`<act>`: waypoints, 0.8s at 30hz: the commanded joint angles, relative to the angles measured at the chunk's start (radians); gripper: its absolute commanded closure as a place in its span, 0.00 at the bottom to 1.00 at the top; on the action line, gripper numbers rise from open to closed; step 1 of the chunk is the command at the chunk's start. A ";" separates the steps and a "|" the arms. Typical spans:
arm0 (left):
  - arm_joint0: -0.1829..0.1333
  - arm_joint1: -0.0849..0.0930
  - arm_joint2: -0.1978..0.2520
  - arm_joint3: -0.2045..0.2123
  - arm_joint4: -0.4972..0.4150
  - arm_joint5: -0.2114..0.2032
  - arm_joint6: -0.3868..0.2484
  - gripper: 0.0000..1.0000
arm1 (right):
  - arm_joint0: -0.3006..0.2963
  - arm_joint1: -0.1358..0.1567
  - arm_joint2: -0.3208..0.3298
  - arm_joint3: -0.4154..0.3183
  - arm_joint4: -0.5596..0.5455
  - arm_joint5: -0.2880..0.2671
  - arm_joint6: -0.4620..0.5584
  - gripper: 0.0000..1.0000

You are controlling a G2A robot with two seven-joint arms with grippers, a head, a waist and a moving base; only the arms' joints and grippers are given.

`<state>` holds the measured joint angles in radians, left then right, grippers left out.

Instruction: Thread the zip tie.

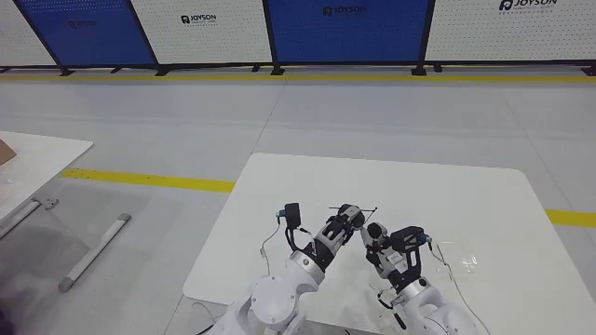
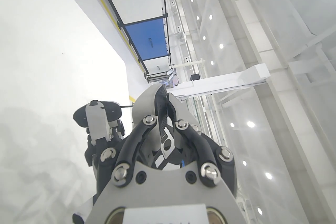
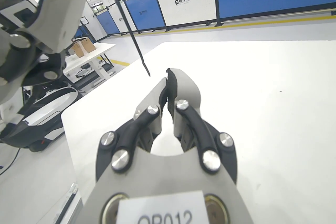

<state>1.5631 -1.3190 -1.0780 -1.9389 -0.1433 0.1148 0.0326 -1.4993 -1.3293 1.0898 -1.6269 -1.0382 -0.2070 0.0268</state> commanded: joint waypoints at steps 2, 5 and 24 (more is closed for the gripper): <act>-0.001 0.000 0.001 0.002 0.002 0.007 0.000 1.00 | -0.003 0.000 0.000 -0.010 -0.002 0.004 -0.004 0.50; -0.002 0.000 0.002 0.004 0.006 0.013 0.001 1.00 | -0.004 0.001 -0.003 -0.020 -0.010 0.006 -0.001 0.51; -0.012 -0.003 0.000 0.011 -0.006 0.017 0.036 1.00 | 0.001 0.001 -0.016 -0.022 -0.026 0.032 0.036 0.53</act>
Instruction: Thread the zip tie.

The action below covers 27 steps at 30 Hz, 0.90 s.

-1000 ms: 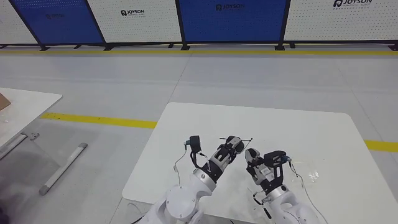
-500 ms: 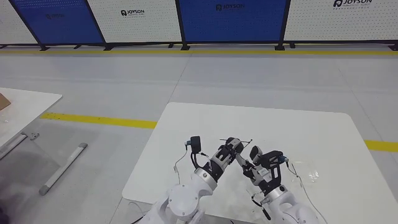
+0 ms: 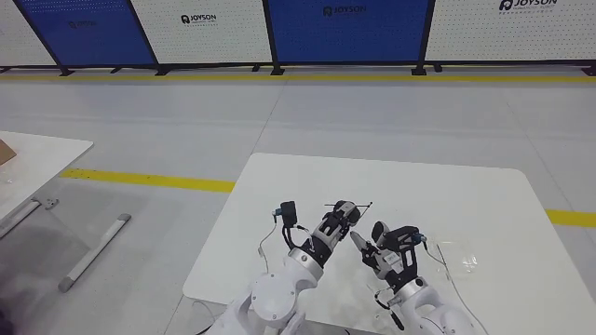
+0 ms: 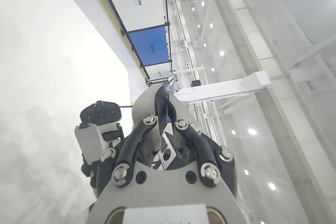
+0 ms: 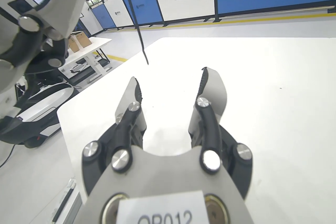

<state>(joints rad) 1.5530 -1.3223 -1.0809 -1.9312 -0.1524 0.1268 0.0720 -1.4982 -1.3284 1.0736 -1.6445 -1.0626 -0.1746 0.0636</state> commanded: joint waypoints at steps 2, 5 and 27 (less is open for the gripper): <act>-0.005 0.000 0.009 0.006 0.016 0.017 -0.012 1.00 | -0.003 0.001 0.002 -0.012 -0.002 0.000 -0.008 0.53; -0.006 0.000 0.017 0.009 0.024 0.022 -0.016 1.00 | -0.004 0.001 0.008 -0.019 0.004 0.009 -0.019 0.58; 0.008 0.003 0.027 -0.008 0.049 0.025 -0.034 1.00 | 0.017 -0.004 -0.005 -0.001 0.015 0.021 -0.019 1.00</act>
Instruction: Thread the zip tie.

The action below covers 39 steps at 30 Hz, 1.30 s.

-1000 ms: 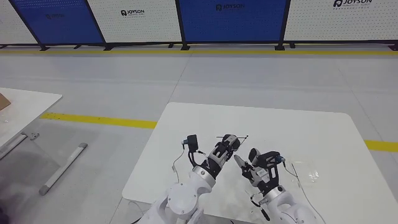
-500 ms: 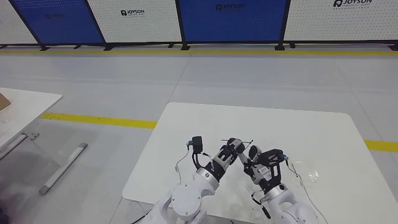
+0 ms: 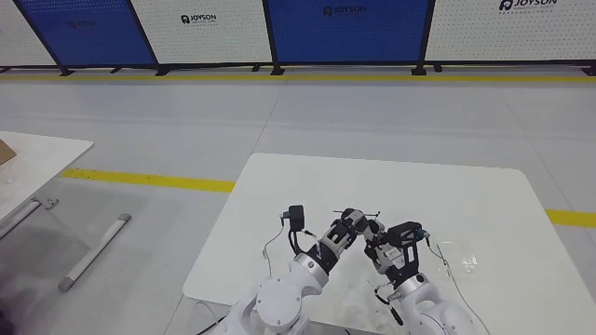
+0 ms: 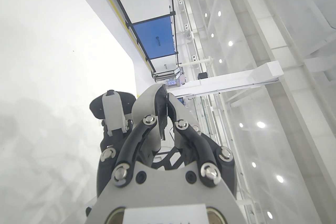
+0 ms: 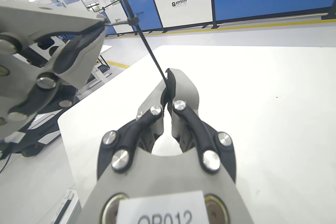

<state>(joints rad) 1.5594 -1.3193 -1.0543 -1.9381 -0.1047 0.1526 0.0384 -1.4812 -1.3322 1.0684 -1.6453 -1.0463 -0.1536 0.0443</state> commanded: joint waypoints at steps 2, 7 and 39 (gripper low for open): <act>0.003 0.000 -0.001 -0.005 -0.001 -0.007 0.001 1.00 | -0.001 0.000 0.000 0.000 -0.001 0.001 0.000 1.00; 0.010 0.001 -0.005 -0.012 -0.008 -0.037 -0.002 1.00 | -0.002 0.000 -0.002 0.007 -0.004 -0.001 -0.003 1.00; -0.008 -0.002 -0.002 0.002 -0.033 0.010 0.023 1.00 | -0.004 0.005 0.007 -0.006 0.009 -0.023 0.019 0.63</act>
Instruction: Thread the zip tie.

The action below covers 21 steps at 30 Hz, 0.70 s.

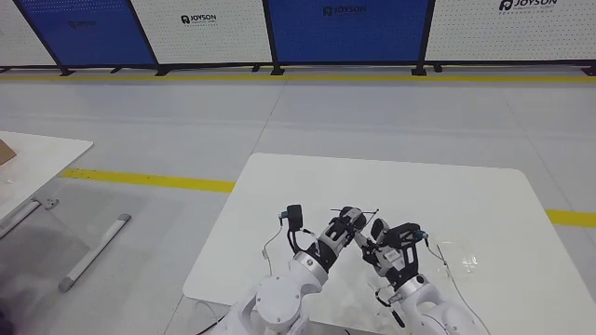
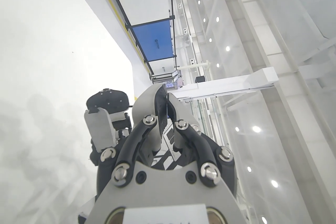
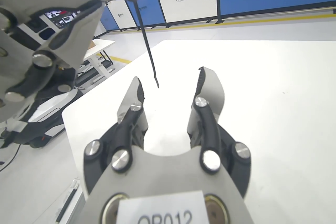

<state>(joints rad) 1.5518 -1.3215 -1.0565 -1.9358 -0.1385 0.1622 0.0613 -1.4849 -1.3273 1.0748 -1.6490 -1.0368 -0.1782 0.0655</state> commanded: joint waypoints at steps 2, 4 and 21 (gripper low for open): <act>0.001 0.000 0.000 -0.001 0.003 0.002 -0.001 1.00 | -0.001 0.000 0.000 -0.007 0.001 0.006 -0.006 0.66; 0.003 0.001 0.001 -0.004 0.006 0.004 -0.005 1.00 | 0.001 -0.001 0.000 -0.008 0.002 0.009 -0.007 0.70; 0.007 0.001 -0.001 -0.010 -0.003 -0.016 -0.005 1.00 | 0.013 -0.005 -0.012 0.004 0.000 0.023 -0.022 1.00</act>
<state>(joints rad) 1.5587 -1.3204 -1.0576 -1.9452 -0.1390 0.1503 0.0555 -1.4725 -1.3318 1.0640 -1.6467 -1.0370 -0.1541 0.0428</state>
